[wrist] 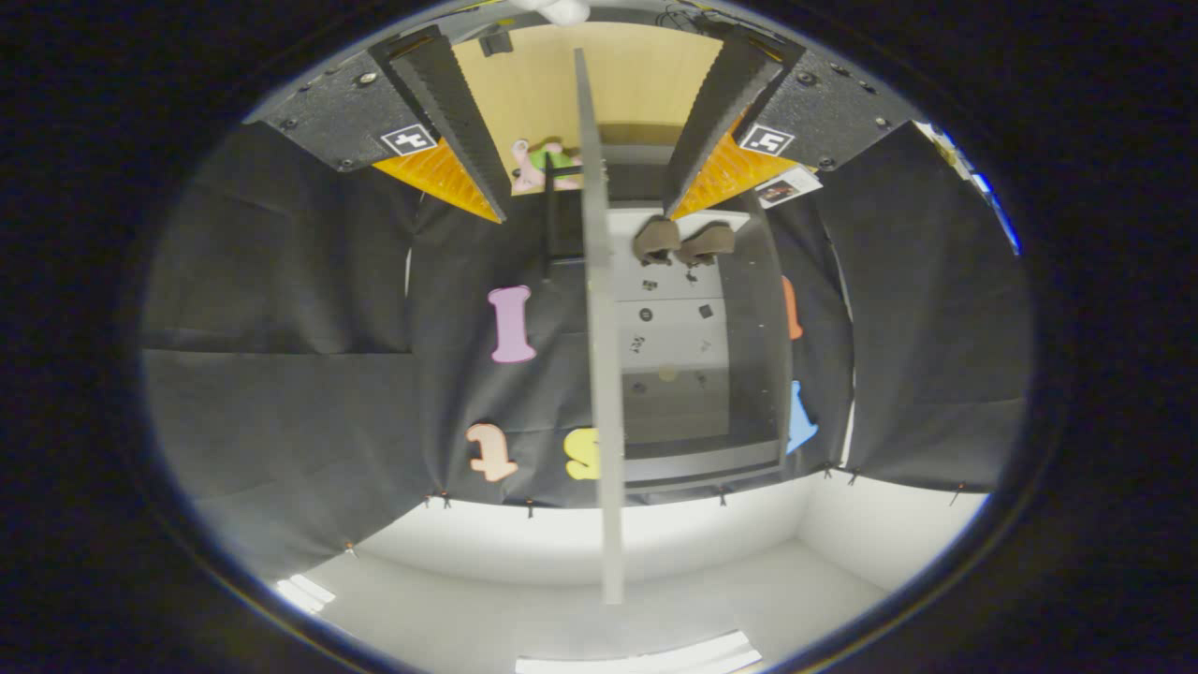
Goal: Open the shoe cabinet door, grab the shoes and put them into the shoe cabinet, then close the shoe cabinet door.
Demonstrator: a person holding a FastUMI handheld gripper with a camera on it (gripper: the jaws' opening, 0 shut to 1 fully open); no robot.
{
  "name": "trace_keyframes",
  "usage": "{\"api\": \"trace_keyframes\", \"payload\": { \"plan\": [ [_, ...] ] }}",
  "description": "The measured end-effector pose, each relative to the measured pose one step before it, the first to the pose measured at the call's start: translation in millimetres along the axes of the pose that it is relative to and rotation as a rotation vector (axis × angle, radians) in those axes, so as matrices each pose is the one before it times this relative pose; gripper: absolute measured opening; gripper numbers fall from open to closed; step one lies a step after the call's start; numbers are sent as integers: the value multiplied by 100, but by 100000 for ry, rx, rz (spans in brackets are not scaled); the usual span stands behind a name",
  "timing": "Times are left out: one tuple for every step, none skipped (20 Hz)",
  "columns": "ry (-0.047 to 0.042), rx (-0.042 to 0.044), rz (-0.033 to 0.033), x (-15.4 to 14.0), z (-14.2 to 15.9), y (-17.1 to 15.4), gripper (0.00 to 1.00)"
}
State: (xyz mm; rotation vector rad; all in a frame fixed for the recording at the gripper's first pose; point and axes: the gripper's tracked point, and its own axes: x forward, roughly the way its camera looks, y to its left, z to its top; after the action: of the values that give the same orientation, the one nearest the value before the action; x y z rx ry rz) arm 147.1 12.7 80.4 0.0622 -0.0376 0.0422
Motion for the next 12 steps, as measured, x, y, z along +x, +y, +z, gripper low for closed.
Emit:
{"api": "trace_keyframes", "payload": {
  "plan": [
    [640, 1150, -402, 232, -48, -1711, 100],
    [214, 635, 378, 429, 100, -1573, 100],
    [341, -18, 54, 576, 3, -1430, 100],
    [713, -257, 1328, 972, 28, -1068, 100],
    [988, -608, 1726, 798, -93, -869, 100],
    [926, -578, 1905, 1140, -130, -564, 100],
    [1073, -562, 1904, 1031, -235, -481, 100],
    [726, -327, 2415, 944, -80, -252, 100],
    [572, -168, 2687, 779, -34, -89, 100],
    [587, 283, 2761, 812, 81, -140, 100],
    [681, 778, 3165, 690, -93, 249, 100],
    [633, 487, 3628, 640, -84, 290, 100]
  ]
}}
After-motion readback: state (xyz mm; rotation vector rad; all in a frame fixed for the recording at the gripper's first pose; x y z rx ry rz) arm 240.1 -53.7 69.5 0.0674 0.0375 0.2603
